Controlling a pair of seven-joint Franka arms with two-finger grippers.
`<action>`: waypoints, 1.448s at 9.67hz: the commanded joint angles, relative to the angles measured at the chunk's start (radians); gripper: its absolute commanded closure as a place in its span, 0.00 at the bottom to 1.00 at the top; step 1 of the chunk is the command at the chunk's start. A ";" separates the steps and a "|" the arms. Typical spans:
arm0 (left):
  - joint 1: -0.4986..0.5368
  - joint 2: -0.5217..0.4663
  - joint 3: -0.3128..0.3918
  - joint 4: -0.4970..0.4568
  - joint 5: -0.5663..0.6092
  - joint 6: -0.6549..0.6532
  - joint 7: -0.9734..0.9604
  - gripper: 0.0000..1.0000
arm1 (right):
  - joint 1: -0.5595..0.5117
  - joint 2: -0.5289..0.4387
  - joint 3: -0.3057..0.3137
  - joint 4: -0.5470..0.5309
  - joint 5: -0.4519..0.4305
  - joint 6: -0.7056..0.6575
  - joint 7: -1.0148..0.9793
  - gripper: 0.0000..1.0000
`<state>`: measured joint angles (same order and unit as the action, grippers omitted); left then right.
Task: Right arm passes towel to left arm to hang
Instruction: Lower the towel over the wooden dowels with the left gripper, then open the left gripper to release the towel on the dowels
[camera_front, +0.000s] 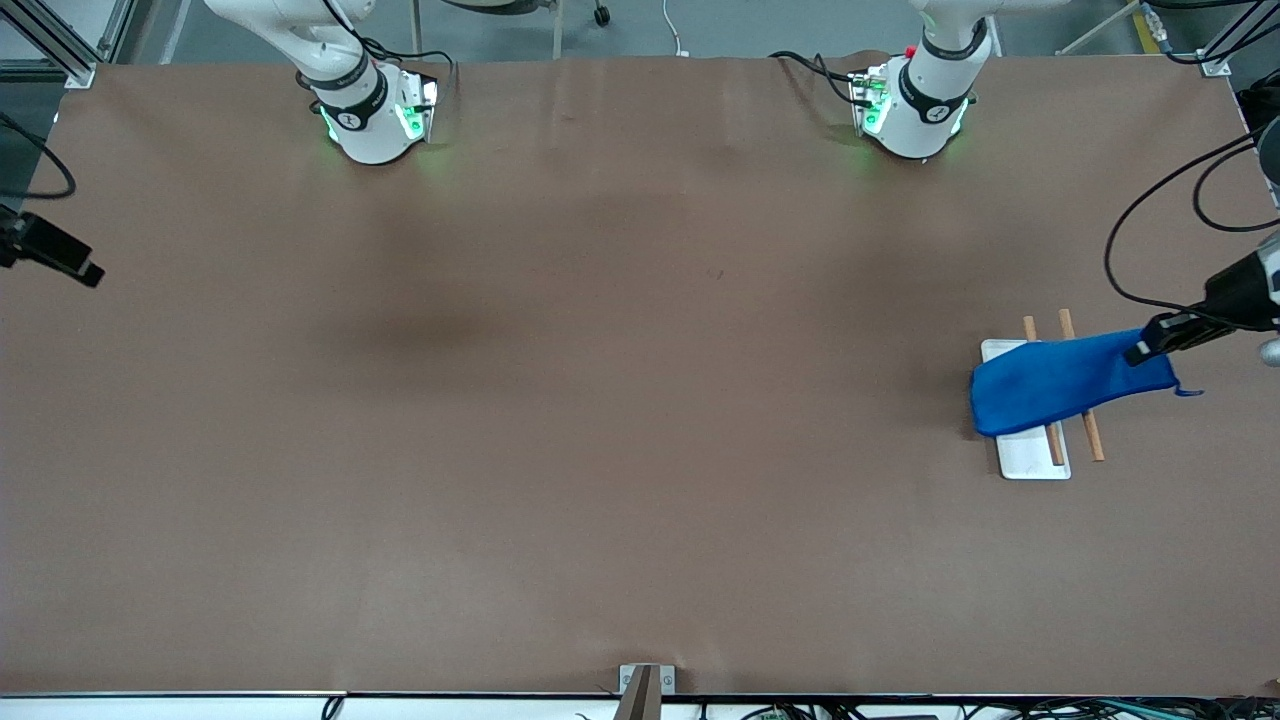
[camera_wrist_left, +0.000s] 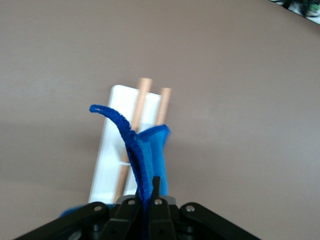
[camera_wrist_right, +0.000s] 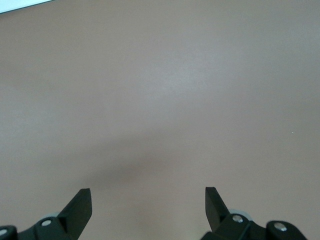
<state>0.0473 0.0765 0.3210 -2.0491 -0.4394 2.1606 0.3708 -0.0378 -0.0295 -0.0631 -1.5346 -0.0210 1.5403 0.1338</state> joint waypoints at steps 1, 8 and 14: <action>0.012 0.068 0.053 0.004 0.004 0.015 -0.001 0.99 | -0.007 0.008 0.012 0.056 -0.014 -0.026 -0.022 0.00; 0.016 0.181 0.130 0.066 -0.042 0.015 0.000 0.00 | -0.008 0.014 0.012 0.040 -0.010 -0.025 -0.025 0.00; -0.003 -0.041 -0.044 0.052 0.325 -0.068 -0.102 0.00 | -0.010 0.014 0.009 0.037 -0.010 -0.037 -0.034 0.00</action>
<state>0.0458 0.1195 0.3152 -1.9461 -0.2007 2.1346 0.3202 -0.0379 -0.0057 -0.0587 -1.4864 -0.0239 1.5019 0.1139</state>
